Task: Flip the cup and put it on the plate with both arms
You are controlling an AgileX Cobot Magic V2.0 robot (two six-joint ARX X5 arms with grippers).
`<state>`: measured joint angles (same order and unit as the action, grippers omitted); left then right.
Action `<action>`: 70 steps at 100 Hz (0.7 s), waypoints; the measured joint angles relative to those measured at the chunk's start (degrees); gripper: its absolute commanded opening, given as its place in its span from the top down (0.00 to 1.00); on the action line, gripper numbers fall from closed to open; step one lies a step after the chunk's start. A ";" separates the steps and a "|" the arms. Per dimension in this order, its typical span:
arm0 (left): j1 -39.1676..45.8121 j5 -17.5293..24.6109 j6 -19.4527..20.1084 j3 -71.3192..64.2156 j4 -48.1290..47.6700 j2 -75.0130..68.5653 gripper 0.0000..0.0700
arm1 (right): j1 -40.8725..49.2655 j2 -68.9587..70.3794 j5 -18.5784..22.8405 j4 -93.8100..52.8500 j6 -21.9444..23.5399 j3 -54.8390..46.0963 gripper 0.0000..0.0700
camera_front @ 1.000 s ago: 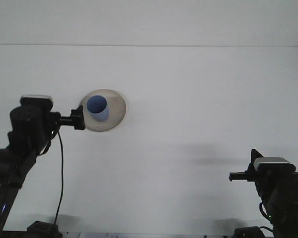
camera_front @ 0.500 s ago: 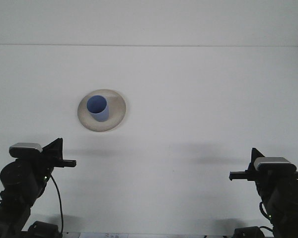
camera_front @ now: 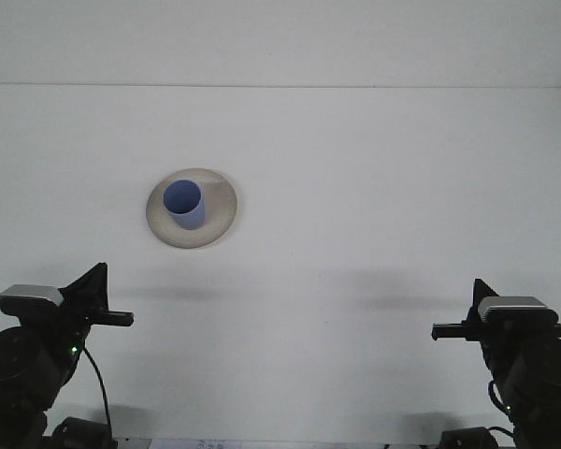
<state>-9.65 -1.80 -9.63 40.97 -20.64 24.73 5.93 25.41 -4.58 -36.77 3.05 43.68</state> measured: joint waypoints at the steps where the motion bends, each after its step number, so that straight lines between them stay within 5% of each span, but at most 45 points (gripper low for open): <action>1: 0.00 0.00 0.02 0.00 0.00 -0.11 0.98 | 0.00 0.00 0.00 0.00 0.00 0.00 1.00; 33: 0.85 0.00 7.23 -4.09 4.90 -4.76 0.98 | 0.00 0.00 0.00 0.04 0.00 0.00 1.00; 70: 3.69 0.22 7.63 -29.20 20.81 -21.11 0.98 | 0.00 0.00 0.00 0.04 0.00 0.00 1.00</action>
<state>-5.96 -1.58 -2.00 11.77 0.16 3.62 5.93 25.41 -4.58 -36.73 3.05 43.68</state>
